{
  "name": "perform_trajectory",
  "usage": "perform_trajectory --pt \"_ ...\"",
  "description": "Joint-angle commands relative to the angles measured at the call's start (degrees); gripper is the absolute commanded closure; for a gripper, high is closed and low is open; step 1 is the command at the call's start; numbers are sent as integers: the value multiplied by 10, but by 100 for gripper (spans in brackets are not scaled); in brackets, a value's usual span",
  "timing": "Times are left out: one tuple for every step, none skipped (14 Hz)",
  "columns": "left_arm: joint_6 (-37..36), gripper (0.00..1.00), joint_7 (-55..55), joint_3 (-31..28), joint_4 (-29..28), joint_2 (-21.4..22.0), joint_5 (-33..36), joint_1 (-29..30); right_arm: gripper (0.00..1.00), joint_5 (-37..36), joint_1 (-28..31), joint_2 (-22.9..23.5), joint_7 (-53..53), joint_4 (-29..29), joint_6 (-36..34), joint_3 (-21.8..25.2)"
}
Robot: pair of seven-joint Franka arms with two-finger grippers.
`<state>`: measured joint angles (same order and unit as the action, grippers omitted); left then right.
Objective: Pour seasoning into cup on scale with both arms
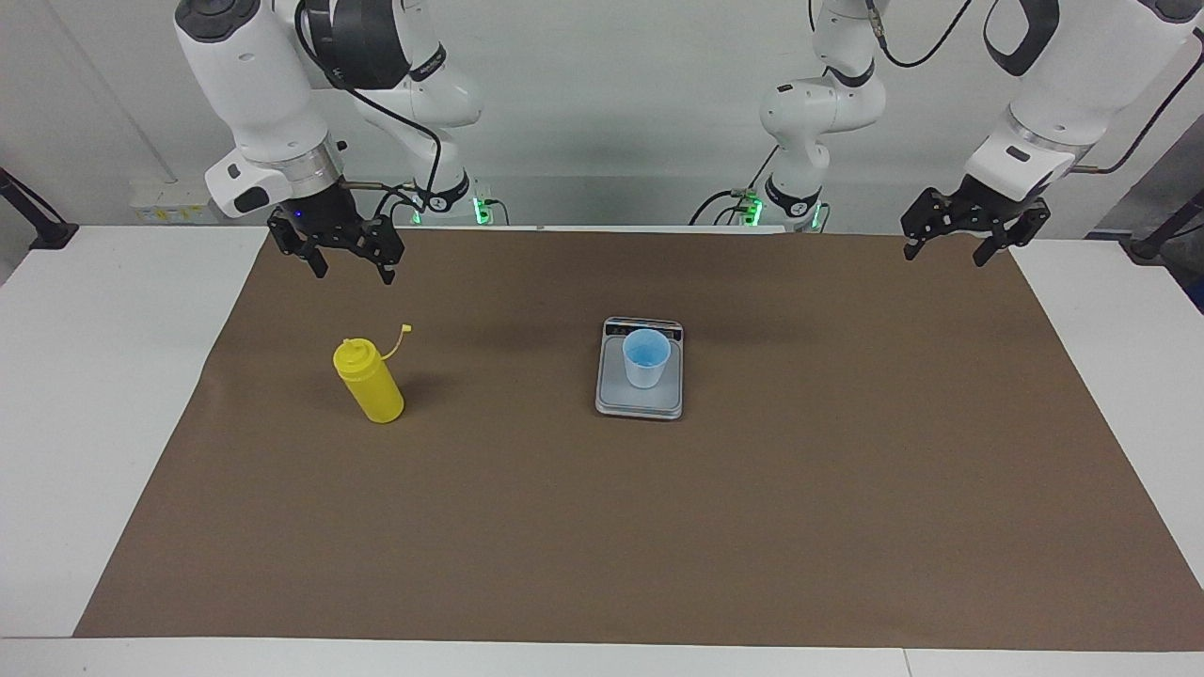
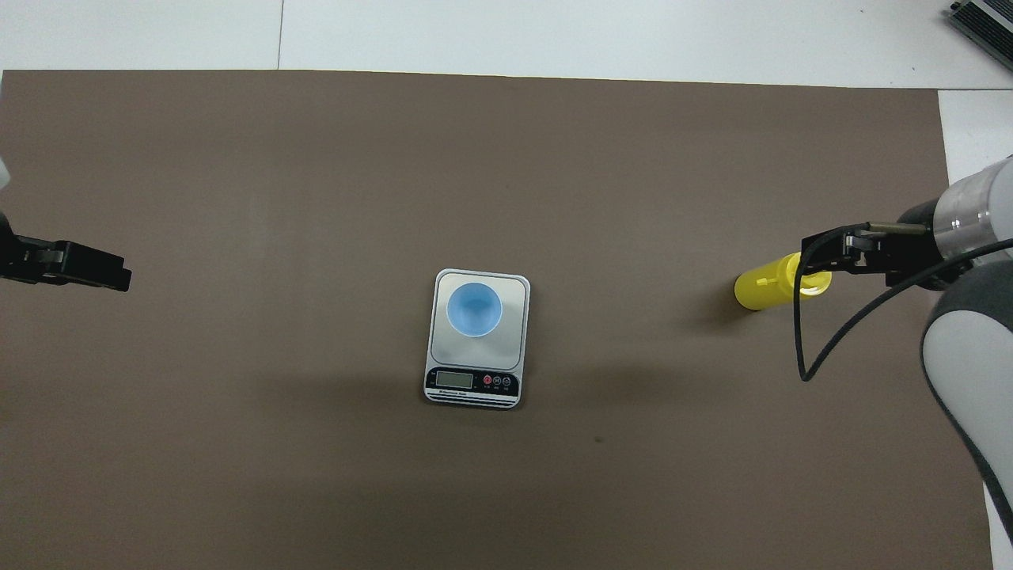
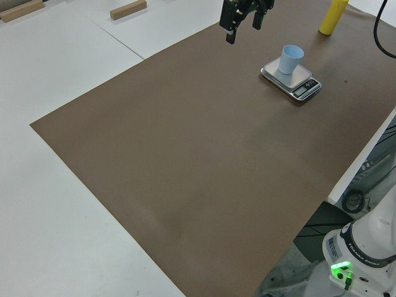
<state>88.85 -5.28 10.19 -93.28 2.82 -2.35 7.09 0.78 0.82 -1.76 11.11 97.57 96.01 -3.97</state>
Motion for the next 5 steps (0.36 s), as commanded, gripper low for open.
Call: perform_trajectory --pt "-6 0 0 4 -10 13 9 7 0 -10 1 -4 -13 6 -1 -1" --pt "-6 0 0 4 -10 13 9 7 0 -10 1 -6 -14 7 -1 -2" --pt "-6 0 0 4 -10 13 9 7 0 -10 1 -6 -14 7 -2 -2" --pt "-6 0 0 4 -10 13 9 7 0 -10 1 -6 -14 7 -2 -2" --pt "-6 0 0 4 -10 13 9 7 0 -10 1 -6 -14 7 -1 -2"
